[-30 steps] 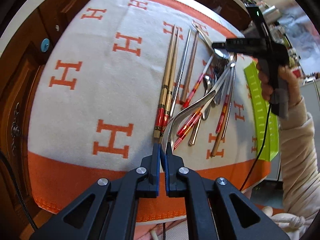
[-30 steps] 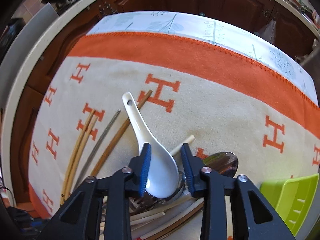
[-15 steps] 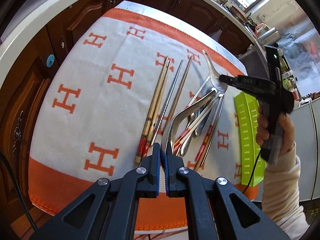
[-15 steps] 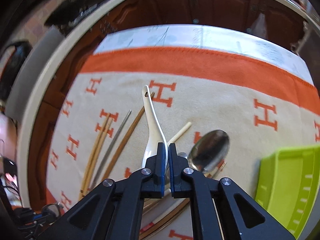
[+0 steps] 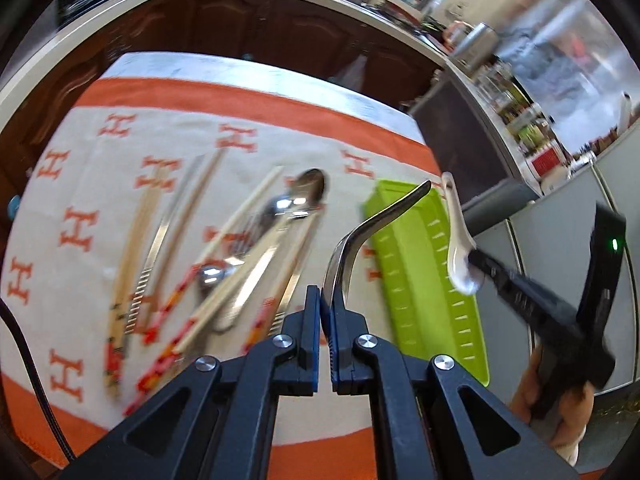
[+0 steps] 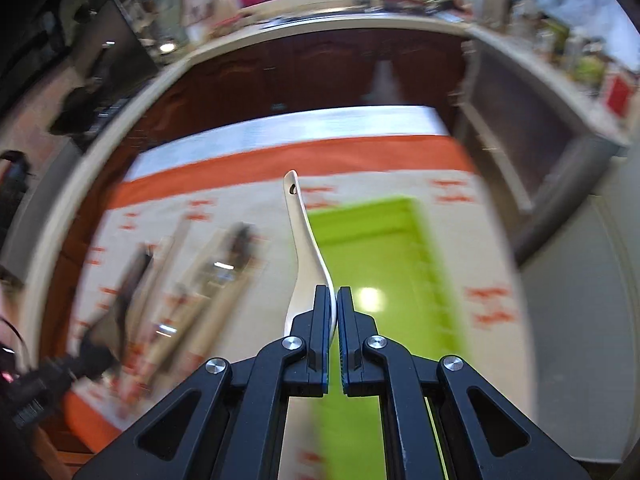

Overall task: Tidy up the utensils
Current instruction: 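Carry both spoons into the green tray and open both tools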

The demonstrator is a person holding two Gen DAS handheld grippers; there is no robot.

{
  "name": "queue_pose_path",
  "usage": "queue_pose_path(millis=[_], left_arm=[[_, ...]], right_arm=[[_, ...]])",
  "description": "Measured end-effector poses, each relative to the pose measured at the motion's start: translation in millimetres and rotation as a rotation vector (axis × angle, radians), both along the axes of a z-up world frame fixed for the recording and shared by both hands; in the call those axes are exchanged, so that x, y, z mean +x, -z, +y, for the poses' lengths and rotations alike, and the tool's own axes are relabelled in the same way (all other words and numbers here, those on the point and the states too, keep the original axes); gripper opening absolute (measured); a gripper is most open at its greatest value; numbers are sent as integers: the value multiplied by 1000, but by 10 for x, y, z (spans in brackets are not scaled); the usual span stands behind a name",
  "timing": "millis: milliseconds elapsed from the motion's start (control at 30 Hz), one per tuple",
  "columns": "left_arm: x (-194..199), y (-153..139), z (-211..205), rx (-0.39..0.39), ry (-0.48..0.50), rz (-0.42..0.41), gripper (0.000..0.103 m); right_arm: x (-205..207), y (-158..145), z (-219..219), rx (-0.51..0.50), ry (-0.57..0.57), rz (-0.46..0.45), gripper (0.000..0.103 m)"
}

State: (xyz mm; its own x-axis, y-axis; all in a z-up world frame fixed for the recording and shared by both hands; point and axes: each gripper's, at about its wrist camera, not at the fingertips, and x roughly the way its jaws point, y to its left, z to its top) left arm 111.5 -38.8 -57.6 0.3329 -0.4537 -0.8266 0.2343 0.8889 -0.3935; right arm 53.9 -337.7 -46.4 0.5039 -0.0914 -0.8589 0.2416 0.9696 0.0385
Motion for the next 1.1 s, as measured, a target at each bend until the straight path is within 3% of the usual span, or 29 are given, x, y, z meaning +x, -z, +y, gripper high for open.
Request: queue_pose_path(millis=[233, 467, 633, 733, 767, 867, 967, 1100], left_arm=[[24, 228, -874, 60, 55, 8, 1], [-41, 476, -1260, 101, 78, 35, 2], [-119, 529, -1362, 110, 107, 47, 5], [-156, 574, -1353, 103, 120, 78, 18], [-177, 582, -1341, 111, 124, 82, 23], [-232, 579, -1287, 136, 145, 82, 27], [-319, 499, -1175, 166, 189, 65, 43], [-420, 382, -900, 203, 190, 24, 45]], right_arm=[[-686, 310, -249, -81, 35, 97, 3], [-1157, 490, -346, 12, 55, 118, 8], [-1288, 289, -553, 43, 150, 15, 18], [-1404, 190, -696, 43, 219, -24, 24], [-1427, 174, -735, 45, 233, -24, 24], [-1441, 230, -861, 70, 279, -6, 24], [-1455, 349, -915, 101, 290, 28, 24], [-1410, 419, -948, 144, 289, 28, 24]])
